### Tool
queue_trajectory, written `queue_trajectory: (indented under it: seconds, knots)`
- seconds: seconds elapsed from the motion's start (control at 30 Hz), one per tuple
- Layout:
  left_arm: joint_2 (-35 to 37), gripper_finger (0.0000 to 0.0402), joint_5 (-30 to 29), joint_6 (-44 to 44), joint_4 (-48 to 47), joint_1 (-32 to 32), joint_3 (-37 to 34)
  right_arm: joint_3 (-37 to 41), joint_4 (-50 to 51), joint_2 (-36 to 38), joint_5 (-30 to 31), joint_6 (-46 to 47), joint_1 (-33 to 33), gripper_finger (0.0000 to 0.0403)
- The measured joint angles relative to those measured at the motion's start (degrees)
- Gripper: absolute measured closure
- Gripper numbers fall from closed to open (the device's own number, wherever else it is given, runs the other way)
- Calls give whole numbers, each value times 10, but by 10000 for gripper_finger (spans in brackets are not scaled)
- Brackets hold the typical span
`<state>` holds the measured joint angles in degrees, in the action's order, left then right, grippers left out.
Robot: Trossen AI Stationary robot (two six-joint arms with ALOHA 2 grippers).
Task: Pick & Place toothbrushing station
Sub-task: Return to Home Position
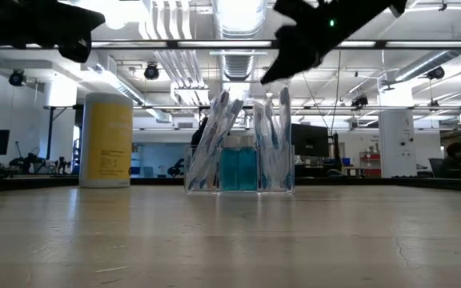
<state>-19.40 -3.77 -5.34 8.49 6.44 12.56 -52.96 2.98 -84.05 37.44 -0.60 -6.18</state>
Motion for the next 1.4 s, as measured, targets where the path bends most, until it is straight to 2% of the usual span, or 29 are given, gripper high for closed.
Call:
queue_trajectory:
  seconds: [0.07, 0.17, 0.3, 0.37, 0.43, 0.53, 0.7, 0.83, 0.93, 1.1, 1.27, 1.4]
  knots:
    - [2, 396, 0, 0, -4, 0, 5, -1, -23, 12, -46, -25, -9, 394]
    - [4, 392, 0, 7, -25, 0, 25, -1, -46, 40, -150, -61, -30, 394]
    - [3, 397, -1, -17, -145, 0, 96, 0, -56, 91, -319, -99, -45, 394]
    - [-1, 398, -5, -50, -209, 0, 136, 1, -70, 118, -357, -94, -44, 394]
    - [-5, 397, -8, -87, -249, -1, 169, 5, -69, 146, -355, -83, -42, 394]
    - [-3, 399, -13, -118, -255, -3, 195, 24, -71, 194, -343, -71, -36, 394]
    - [31, 398, -75, -123, -199, -8, 196, 122, -165, 298, -343, -30, -20, 394]
    - [51, 399, -82, -140, -144, -23, 165, 211, -186, 385, -341, 17, 1, 394]
    - [29, 400, -51, -139, -120, -47, 144, 271, -214, 434, -302, 42, 21, 394]
    - [8, 400, 22, -109, -108, -98, 113, 348, -253, 491, -300, 96, 44, 394]
    - [40, 401, 127, -31, 17, -143, 54, 403, -255, 541, -303, 109, 43, 394]
    - [57, 401, 142, 1, 23, -182, 17, 448, -289, 585, -305, 112, 43, 394]
